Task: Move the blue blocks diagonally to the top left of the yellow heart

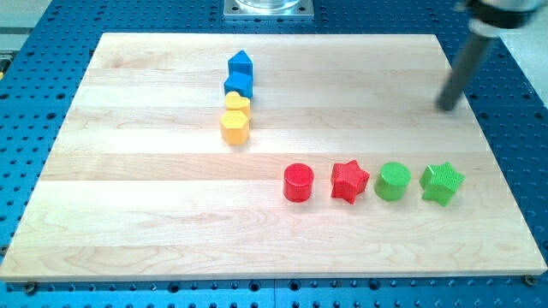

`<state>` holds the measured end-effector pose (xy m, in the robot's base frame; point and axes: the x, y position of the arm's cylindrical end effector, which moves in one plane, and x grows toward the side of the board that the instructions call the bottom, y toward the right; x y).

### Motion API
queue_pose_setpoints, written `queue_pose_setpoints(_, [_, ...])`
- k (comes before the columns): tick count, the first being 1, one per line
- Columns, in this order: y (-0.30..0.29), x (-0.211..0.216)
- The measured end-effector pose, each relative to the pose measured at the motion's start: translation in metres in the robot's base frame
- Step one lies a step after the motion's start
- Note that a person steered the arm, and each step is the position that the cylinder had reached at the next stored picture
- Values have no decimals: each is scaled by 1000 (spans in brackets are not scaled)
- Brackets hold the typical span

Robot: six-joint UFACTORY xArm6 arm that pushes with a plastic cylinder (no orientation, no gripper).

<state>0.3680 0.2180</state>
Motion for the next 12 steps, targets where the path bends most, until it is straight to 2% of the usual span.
queue_pose_setpoints(1, [-30, 19])
queue_pose_setpoints(3, [-30, 19])
queue_pose_setpoints(5, [-56, 19])
queue_pose_setpoints(6, [-141, 25])
queue_pose_setpoints(7, [-179, 37])
queue_pose_setpoints(9, [-184, -57])
queue_pose_setpoints(10, [-229, -67])
queue_pose_setpoints(11, [-238, -75])
queue_pose_setpoints(12, [-292, -86])
